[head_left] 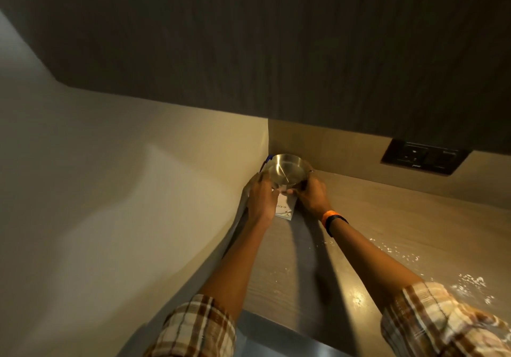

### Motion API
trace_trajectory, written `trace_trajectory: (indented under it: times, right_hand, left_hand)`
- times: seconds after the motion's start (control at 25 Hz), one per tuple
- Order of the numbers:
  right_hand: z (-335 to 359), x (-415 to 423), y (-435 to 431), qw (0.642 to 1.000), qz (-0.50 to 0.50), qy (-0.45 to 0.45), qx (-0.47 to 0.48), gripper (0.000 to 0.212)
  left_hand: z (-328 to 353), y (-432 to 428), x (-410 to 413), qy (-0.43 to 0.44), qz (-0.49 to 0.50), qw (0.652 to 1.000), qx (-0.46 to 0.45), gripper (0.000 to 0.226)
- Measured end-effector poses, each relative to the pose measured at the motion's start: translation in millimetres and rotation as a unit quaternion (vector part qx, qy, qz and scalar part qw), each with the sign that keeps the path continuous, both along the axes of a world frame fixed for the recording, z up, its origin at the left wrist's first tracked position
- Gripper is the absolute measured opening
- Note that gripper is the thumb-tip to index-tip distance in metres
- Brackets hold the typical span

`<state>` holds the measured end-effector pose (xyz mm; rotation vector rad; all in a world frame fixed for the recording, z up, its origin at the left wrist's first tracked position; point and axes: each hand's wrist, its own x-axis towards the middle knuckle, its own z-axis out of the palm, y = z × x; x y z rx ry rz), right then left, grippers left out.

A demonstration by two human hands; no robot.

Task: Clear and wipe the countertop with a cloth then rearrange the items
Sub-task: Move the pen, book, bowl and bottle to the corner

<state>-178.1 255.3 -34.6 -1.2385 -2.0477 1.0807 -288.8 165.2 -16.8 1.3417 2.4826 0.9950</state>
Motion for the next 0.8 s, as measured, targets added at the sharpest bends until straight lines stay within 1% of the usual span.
trace_trajectory:
  times: [0.08, 0.12, 0.16, 0.24, 0.28, 0.36, 0.52, 0.6, 0.64, 0.72, 0.8]
  right_hand:
    - [1.7, 17.6, -6.1, 0.997, 0.039, -0.059, 0.037, 0.07]
    - [0.4, 31.9, -10.3, 0.993, 0.039, -0.087, 0.066, 0.08]
    - [-2.0, 50.4, -14.9, 0.987, 0.028, -0.117, 0.108, 0.085]
    - [-6.1, 98.4, -24.1, 0.965, 0.002, -0.184, 0.189, 0.088]
    - [-7.6, 124.3, -27.2, 0.956, -0.004, -0.209, 0.207, 0.088]
    - [-9.4, 181.5, -31.8, 0.948, -0.023, -0.235, 0.212, 0.088]
    - [-7.3, 309.4, -39.3, 0.941, -0.106, -0.262, 0.188, 0.086]
    - [-4.5, 365.8, -42.7, 0.935, -0.164, -0.258, 0.182, 0.08]
    - [-2.7, 387.8, -43.6, 0.937, -0.197, -0.235, 0.165, 0.076]
    - [1.6, 426.7, -41.7, 0.948, -0.277, -0.13, 0.091, 0.068]
    - [8.5, 460.4, -28.3, 0.939, -0.336, -0.054, 0.046, 0.066]
  left_hand:
    - [-8.2, -8.8, 10.0, 0.04, -0.013, 0.999, -0.008, 0.068]
    - [-13.8, -14.5, 19.1, 0.075, -0.03, 0.997, -0.014, 0.074]
    - [-19.1, -19.4, 30.5, 0.113, -0.054, 0.992, -0.019, 0.079]
    - [-27.1, -23.3, 60.5, 0.167, -0.107, 0.98, -0.026, 0.087]
    - [-29.9, -21.2, 76.9, 0.18, -0.13, 0.975, -0.03, 0.089]
    - [-32.1, -8.4, 115.8, 0.192, -0.178, 0.964, -0.045, 0.089]
    - [-30.1, 28.0, 220.3, 0.203, -0.29, 0.933, -0.063, 0.09]
    - [-26.4, 46.5, 272.5, 0.186, -0.345, 0.918, -0.061, 0.09]
    - [-24.3, 55.5, 294.2, 0.17, -0.363, 0.914, -0.059, 0.089]
    - [-18.6, 72.7, 336.6, 0.13, -0.391, 0.909, -0.059, 0.083]
    - [-9.6, 90.9, 374.8, 0.072, -0.41, 0.908, -0.056, 0.074]
